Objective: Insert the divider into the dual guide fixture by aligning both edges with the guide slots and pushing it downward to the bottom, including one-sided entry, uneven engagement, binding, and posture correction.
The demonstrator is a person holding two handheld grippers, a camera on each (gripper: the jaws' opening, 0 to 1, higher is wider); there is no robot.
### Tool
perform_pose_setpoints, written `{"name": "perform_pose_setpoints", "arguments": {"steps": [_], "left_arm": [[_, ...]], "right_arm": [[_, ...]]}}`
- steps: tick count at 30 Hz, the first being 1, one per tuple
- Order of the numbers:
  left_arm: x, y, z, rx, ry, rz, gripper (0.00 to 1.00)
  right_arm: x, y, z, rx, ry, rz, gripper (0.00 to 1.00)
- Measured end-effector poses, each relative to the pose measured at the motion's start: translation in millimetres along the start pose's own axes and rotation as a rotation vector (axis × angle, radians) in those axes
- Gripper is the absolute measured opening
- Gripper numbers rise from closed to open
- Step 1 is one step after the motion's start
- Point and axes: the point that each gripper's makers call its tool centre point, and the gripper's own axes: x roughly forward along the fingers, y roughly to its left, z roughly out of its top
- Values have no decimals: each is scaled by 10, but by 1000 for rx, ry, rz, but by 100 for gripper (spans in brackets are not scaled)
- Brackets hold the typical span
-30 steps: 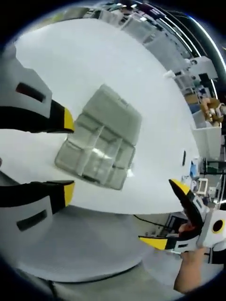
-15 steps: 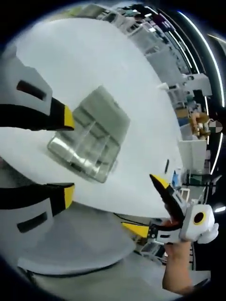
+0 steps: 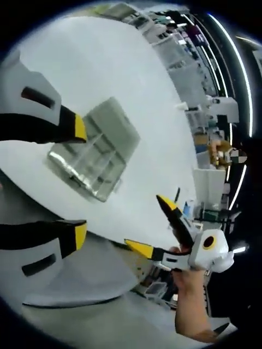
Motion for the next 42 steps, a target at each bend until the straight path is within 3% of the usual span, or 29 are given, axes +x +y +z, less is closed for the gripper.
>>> {"name": "perform_pose_setpoints", "arguments": {"steps": [21, 42], "left_arm": [[2, -127, -59, -24, -18, -10, 63], [19, -135, -103, -44, -1, -20, 67]], "right_arm": [[-2, -260, -269, -50, 91, 1, 68], [86, -415, -365, -69, 137, 15, 66]]}}
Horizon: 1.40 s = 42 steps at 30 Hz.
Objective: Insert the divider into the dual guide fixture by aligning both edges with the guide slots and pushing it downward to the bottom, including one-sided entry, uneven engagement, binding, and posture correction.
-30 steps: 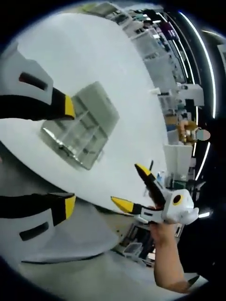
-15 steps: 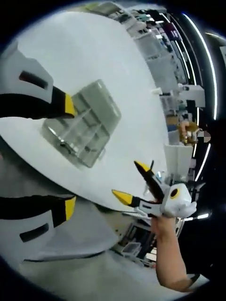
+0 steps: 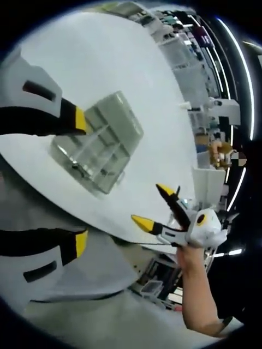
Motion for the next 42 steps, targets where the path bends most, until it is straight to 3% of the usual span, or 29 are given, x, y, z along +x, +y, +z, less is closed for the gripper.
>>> {"name": "perform_pose_setpoints", "arguments": {"steps": [42], "left_arm": [[110, 138, -28, -43, 4, -12, 69]], "right_arm": [[427, -254, -221, -35, 100, 68, 63]]}}
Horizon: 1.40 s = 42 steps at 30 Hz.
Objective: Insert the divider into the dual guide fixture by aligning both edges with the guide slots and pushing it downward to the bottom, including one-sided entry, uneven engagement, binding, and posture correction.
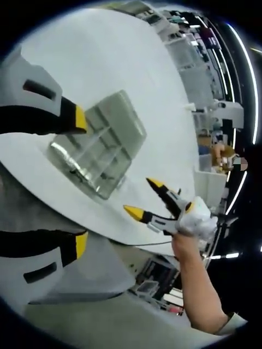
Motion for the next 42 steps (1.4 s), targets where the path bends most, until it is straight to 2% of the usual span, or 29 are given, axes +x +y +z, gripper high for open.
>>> {"name": "perform_pose_setpoints", "arguments": {"steps": [17, 22, 26, 42], "left_arm": [[-4, 48, -30, -15, 9, 13, 69], [2, 60, -33, -19, 10, 15, 69], [7, 64, -44, -19, 15, 17, 69], [22, 83, -55, -24, 31, 24, 69]], "right_arm": [[238, 35, -102, -147, 89, 45, 56], [295, -3, -160, -199, 133, 49, 50], [322, -5, -134, -202, 121, 58, 48], [457, 6, -172, -287, 171, 100, 40]]}}
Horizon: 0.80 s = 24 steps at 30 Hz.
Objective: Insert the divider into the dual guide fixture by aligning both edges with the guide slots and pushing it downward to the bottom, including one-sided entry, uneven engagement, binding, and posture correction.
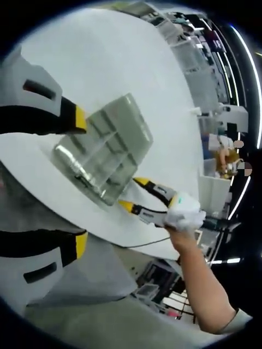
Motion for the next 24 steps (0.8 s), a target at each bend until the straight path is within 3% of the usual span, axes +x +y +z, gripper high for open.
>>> {"name": "perform_pose_setpoints", "arguments": {"steps": [19, 24], "left_arm": [[5, 26, -49, -11, 8, 9, 68], [12, 23, -46, -13, 4, 9, 67]], "right_arm": [[61, -26, -26, -46, 22, 21, 35], [60, -42, -32, -36, 30, 20, 30]]}}
